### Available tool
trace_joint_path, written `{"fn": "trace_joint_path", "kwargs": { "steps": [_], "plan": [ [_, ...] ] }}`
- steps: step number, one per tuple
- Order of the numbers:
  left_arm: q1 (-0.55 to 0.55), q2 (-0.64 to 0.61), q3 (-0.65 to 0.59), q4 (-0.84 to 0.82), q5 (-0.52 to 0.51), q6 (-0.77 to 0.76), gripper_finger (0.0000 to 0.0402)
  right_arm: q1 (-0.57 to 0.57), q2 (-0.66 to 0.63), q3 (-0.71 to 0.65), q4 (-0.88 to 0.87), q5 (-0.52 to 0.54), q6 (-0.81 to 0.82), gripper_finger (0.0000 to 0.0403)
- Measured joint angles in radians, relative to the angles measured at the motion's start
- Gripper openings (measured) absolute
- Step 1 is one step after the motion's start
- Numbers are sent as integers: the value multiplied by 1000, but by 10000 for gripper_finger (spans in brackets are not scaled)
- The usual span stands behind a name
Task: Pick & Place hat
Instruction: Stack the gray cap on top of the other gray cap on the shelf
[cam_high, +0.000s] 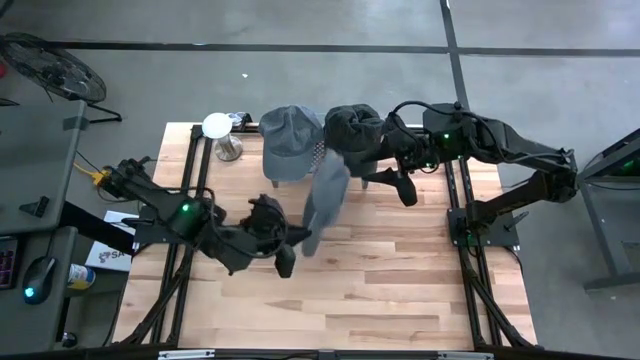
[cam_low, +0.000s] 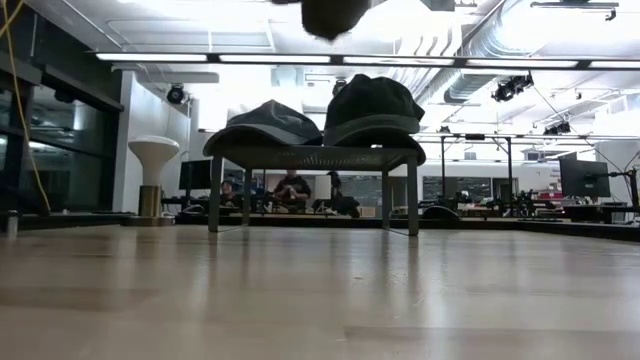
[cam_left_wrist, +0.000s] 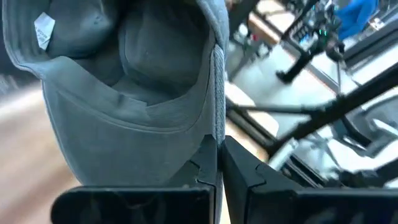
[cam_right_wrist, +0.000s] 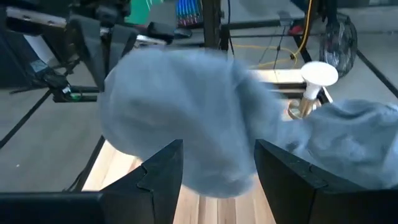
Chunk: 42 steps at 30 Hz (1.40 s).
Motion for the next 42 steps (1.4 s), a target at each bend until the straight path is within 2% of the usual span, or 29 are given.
{"fn": "trace_joint_path", "kwargs": {
  "steps": [5, 13, 18, 26, 30, 32, 42],
  "plan": [
    [1, 0, 77, 20, -89, 144, 1, 0, -23, 0, 53, -5, -72, 191],
    [1, 0, 150, 47, -86, 330, 1, -10, -36, 0, 97, 29, -198, 191],
    [11, 0, 159, 53, -83, 352, 1, -17, -28, 0, 152, 20, -209, 191],
    [49, 0, 158, 60, 4, 353, 1, -16, -12, 0, 181, 30, -254, 191],
    [58, 0, 158, 61, 9, 354, 1, -16, -7, 0, 182, 150, -277, 191],
    [59, 0, 158, 60, 11, 352, 1, -16, -7, 0, 180, 175, -292, 191],
    [60, 0, 157, 60, 18, 350, 1, -15, 15, 0, 143, 110, -355, 191]
  ]
}}
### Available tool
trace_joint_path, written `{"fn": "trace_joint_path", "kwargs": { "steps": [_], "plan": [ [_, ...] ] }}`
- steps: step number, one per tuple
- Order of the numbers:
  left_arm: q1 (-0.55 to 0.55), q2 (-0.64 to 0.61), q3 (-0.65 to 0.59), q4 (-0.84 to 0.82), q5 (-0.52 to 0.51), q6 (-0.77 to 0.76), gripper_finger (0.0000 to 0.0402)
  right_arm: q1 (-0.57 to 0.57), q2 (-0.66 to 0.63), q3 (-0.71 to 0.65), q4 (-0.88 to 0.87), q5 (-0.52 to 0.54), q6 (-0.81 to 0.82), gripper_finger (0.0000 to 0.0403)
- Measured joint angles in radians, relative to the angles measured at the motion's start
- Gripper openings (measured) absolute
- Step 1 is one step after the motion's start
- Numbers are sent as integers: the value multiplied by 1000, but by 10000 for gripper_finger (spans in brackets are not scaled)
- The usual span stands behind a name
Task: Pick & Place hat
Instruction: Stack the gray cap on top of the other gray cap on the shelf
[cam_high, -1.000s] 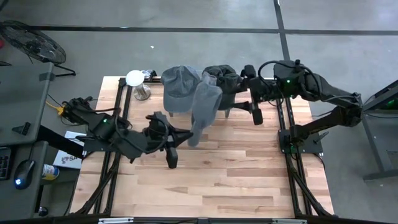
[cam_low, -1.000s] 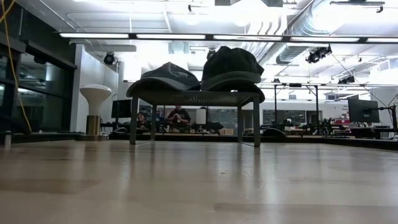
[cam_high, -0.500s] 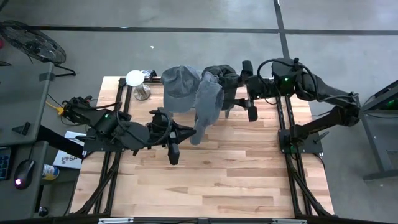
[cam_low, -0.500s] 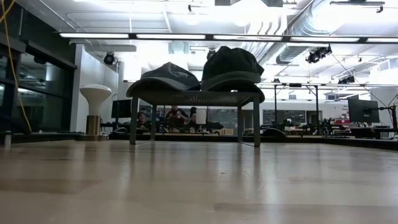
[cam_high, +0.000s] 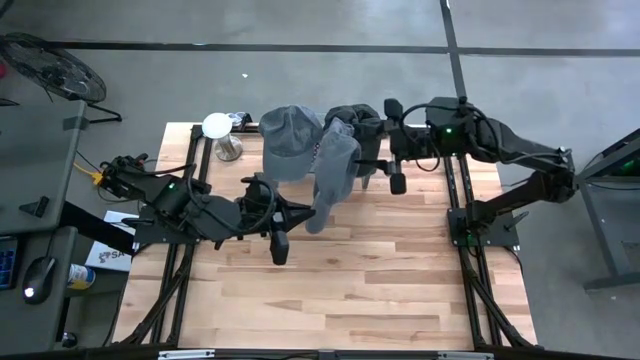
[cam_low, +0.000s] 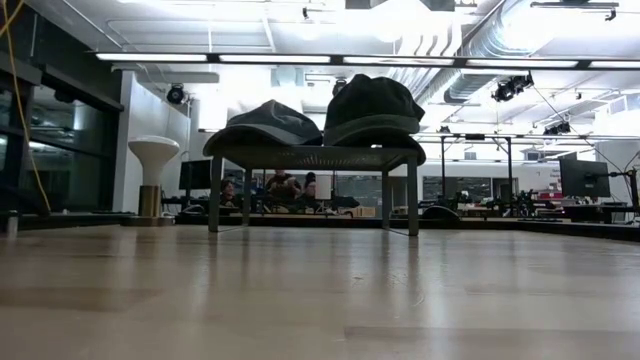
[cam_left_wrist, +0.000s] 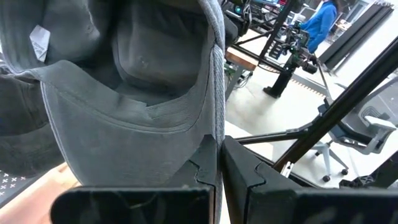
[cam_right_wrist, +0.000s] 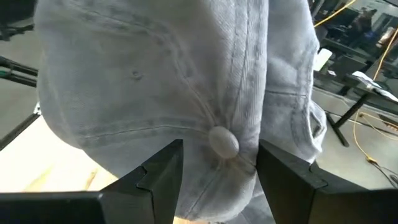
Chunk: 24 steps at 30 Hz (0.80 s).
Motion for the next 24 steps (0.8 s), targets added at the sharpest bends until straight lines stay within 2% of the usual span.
{"fn": "trace_joint_path", "kwargs": {
  "steps": [9, 13, 18, 24],
  "plan": [
    [0, 0, 0, -2, 14, 0, 1, 0, 19, 0, 45, -55, -3, 189],
    [0, 0, 0, -2, 15, 0, 1, 0, 15, 0, 47, -60, 2, 174],
    [0, 0, 0, -10, 15, -1, 1, 0, 11, 0, 37, -74, 28, 130],
    [0, 0, 0, -9, 17, -1, 1, 0, -24, 0, -17, -85, 58, 49]
  ]
}}
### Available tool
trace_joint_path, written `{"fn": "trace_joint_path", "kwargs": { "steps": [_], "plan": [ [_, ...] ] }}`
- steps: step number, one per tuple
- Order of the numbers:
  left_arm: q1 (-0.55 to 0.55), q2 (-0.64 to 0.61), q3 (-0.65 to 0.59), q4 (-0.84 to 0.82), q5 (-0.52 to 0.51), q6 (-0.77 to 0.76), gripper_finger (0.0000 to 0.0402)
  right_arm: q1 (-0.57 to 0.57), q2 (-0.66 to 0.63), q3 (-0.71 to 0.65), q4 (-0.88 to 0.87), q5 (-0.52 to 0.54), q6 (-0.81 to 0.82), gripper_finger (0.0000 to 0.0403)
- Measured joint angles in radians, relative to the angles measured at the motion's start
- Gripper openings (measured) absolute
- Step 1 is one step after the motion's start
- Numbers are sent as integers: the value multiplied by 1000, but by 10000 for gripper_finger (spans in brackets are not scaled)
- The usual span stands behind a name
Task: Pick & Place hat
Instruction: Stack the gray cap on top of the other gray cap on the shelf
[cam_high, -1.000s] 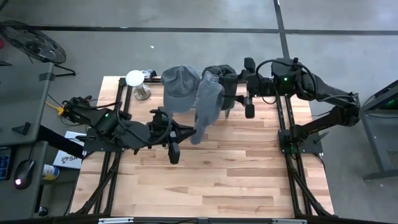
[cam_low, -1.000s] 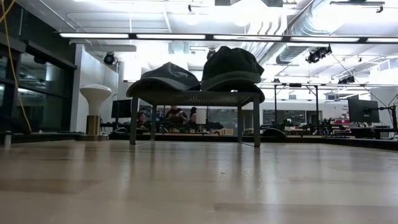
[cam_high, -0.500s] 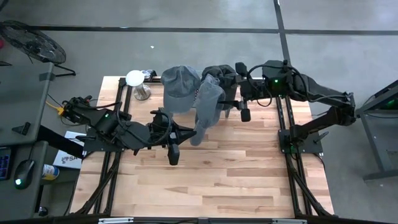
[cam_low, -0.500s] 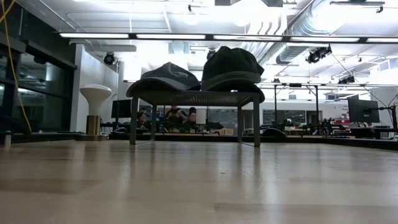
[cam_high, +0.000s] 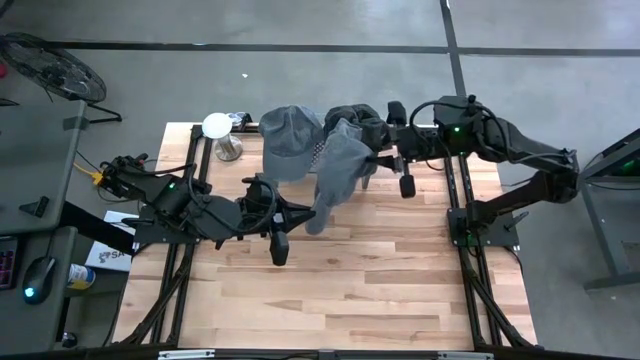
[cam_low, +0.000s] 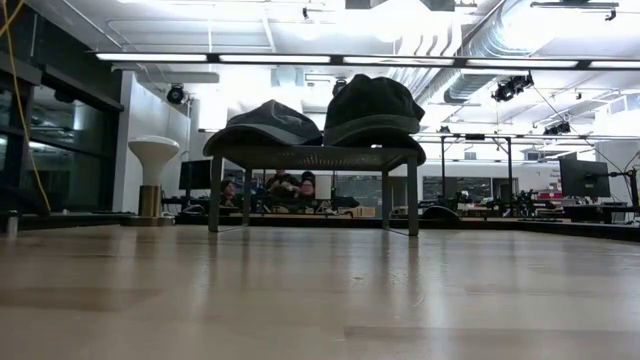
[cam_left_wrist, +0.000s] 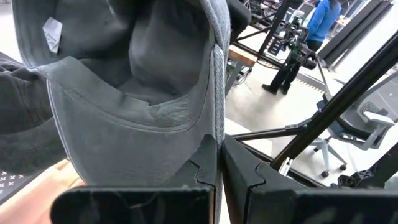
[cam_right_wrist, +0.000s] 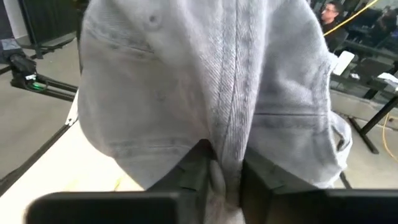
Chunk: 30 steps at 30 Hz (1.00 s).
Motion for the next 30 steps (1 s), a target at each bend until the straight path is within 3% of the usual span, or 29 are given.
{"fn": "trace_joint_path", "kwargs": {
  "steps": [3, 24, 27, 30],
  "plan": [
    [0, 0, 0, 0, 1, -12, 1, 0, -20, 0, -25, -8, 14, 19],
    [1, 8, -1, -34, -34, 15, 8, 0, -65, 0, -74, -76, 180, 20],
    [1, 10, -2, -52, -81, 47, 26, 0, -65, 0, -87, -56, 204, 20],
    [0, 3, -2, -53, -113, 97, 69, 0, -65, 0, -115, -17, 216, 20]
  ]
}}
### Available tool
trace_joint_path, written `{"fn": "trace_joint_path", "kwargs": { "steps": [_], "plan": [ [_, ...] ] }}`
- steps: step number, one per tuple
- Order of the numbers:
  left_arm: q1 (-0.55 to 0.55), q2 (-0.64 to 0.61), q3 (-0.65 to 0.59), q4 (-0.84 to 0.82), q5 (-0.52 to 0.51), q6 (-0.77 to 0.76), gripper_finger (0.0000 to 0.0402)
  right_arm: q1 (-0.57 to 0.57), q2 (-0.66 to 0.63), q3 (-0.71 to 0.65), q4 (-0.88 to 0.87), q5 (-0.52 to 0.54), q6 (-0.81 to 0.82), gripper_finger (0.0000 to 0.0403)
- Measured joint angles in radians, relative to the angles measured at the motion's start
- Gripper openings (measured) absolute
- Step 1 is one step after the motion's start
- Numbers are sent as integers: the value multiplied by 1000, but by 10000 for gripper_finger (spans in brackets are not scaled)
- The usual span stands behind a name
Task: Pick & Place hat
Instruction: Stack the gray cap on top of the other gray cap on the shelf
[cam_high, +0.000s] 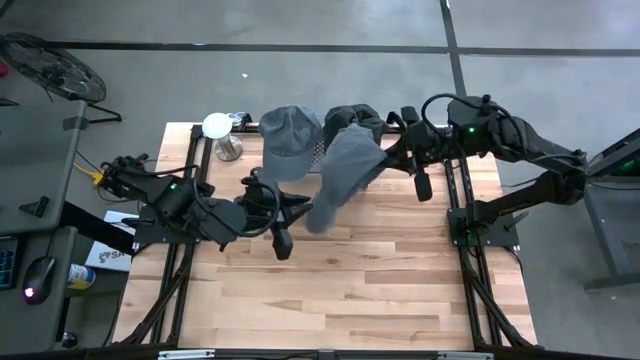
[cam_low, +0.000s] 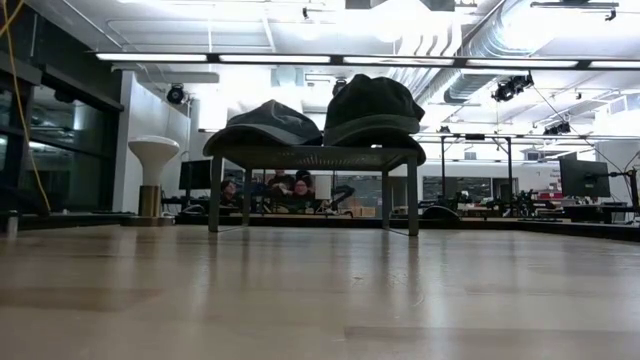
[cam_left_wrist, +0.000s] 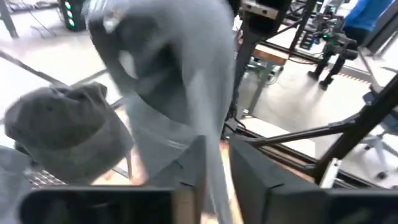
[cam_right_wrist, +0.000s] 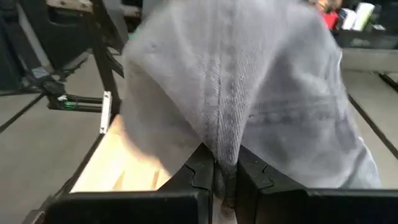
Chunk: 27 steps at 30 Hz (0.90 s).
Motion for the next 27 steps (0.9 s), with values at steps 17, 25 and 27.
{"fn": "trace_joint_path", "kwargs": {
  "steps": [17, 25, 27],
  "plan": [
    [-81, -180, 0, -359, -42, -75, 192, 42, 113, 0, 108, 127, 144, 20],
    [-179, -231, 0, -484, -115, -123, 157, 58, 190, 0, 177, 176, 195, 20],
    [-195, -233, 0, -514, -129, -138, 151, 59, 199, 0, 204, 179, 199, 20]
  ]
}}
